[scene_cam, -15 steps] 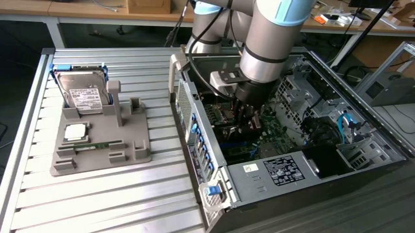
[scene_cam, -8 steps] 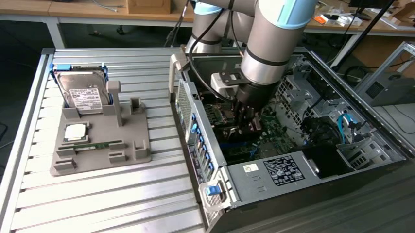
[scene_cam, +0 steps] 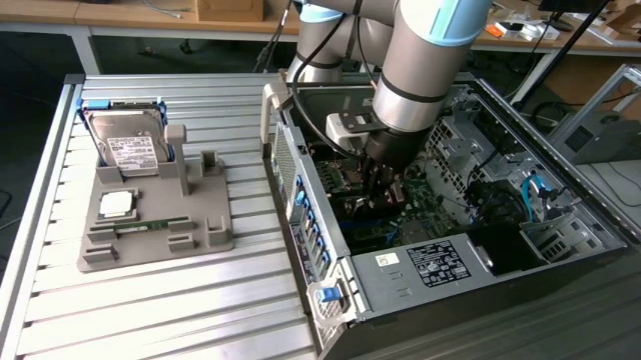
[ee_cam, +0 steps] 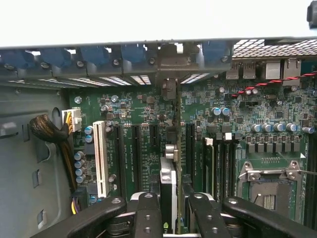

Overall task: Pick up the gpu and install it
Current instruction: 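Insert the gpu into the slot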

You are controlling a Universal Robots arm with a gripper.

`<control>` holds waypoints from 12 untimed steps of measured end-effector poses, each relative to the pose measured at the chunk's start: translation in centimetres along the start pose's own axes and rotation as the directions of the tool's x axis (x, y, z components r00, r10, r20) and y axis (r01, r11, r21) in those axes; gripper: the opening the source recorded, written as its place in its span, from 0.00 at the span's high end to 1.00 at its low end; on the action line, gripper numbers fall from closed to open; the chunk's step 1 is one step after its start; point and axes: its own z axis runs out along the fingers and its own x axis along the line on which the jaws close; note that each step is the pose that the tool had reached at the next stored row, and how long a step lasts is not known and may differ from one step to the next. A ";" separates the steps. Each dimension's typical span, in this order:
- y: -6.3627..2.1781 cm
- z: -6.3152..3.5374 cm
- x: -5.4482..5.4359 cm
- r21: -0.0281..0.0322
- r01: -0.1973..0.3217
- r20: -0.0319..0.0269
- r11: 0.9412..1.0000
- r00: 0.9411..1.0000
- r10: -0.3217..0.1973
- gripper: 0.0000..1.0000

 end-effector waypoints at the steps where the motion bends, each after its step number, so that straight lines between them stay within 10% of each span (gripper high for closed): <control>1: 0.00 0.01 0.0 0.000 0.000 0.002 1.000 1.000 0.000 0.73; 12: -0.01 0.01 0.1 0.000 0.000 0.007 1.000 1.000 0.000 0.73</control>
